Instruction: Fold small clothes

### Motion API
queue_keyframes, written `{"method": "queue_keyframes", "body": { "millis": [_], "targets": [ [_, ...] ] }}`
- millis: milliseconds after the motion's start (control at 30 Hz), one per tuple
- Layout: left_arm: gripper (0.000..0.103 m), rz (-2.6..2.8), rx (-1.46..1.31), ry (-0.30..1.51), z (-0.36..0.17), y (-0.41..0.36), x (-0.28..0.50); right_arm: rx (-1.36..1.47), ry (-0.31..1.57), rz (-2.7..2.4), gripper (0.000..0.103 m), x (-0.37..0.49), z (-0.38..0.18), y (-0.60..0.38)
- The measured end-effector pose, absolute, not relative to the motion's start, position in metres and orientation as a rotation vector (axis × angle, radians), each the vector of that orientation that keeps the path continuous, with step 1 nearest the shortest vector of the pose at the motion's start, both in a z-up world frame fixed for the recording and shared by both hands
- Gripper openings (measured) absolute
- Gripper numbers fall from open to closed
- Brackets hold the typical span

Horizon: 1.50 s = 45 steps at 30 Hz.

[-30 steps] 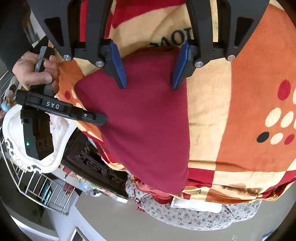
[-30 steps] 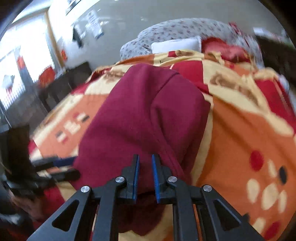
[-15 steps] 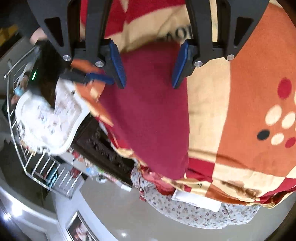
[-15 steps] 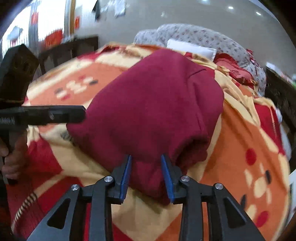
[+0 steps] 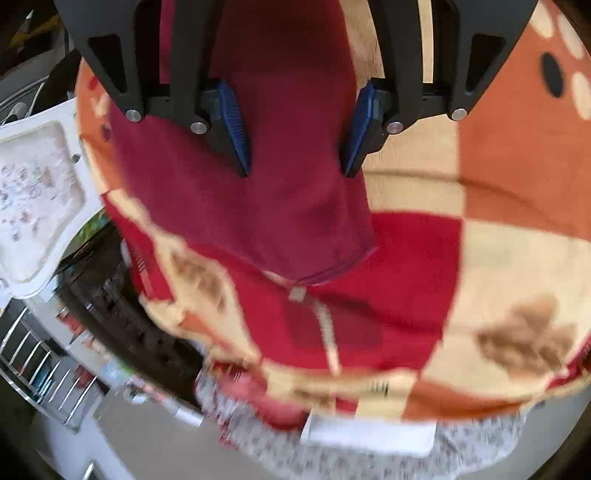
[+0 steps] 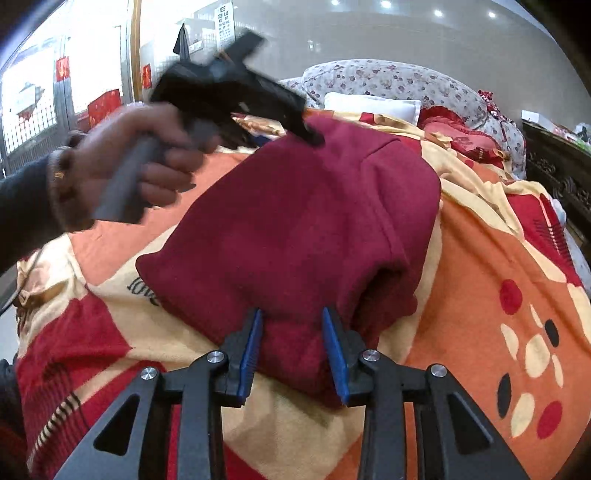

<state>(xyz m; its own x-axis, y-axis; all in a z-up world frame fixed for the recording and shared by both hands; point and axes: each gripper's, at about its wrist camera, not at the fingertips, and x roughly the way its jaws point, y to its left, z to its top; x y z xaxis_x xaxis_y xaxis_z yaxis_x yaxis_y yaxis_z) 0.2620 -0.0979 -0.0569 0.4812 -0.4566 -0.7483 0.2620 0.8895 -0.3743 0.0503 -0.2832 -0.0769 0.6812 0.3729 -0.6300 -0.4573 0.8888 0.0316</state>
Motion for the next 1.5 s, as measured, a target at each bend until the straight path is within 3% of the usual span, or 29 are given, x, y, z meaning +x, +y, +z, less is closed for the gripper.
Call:
{"method": "queue_keyframes", "body": {
  "millis": [133,400,500,667,867,967,1133,1400,1500],
  "targets": [
    [0.052,-0.452,-0.269,0.911,-0.052,-0.086,0.252,-0.105,0.676,0.479,0.037,0.052,-0.077,-0.286],
    [0.052,-0.459,-0.254,0.656,0.020,-0.075,0.218,-0.129,0.665,0.461,0.039,0.051,-0.077,-0.282],
    [0.051,-0.565,-0.202,0.714,0.010,-0.100,0.212,-0.131,0.665,0.458,0.039,0.049,-0.077,-0.281],
    [0.037,-0.537,-0.128,0.869,-0.049,-0.115,0.232,-0.132,0.669,0.456,0.039,0.048,-0.076,-0.280],
    [0.037,-0.536,-0.147,0.806,-0.048,-0.112,0.221,-0.058,0.723,0.519,0.043,0.052,-0.048,-0.287],
    [0.039,-0.532,-0.168,0.777,-0.040,-0.107,0.212,-0.032,0.610,0.496,0.054,0.057,-0.004,-0.297],
    [0.043,-0.498,-0.301,0.670,-0.023,-0.083,0.188,-0.095,0.567,0.413,0.055,0.121,0.031,-0.296],
    [0.045,-0.483,-0.303,0.754,-0.048,-0.098,0.193,-0.162,0.827,0.380,0.053,0.220,-0.025,-0.285],
    [0.046,-0.455,-0.247,0.757,-0.055,-0.109,0.195,-0.128,0.860,0.351,0.059,0.239,-0.053,-0.302]
  ]
}}
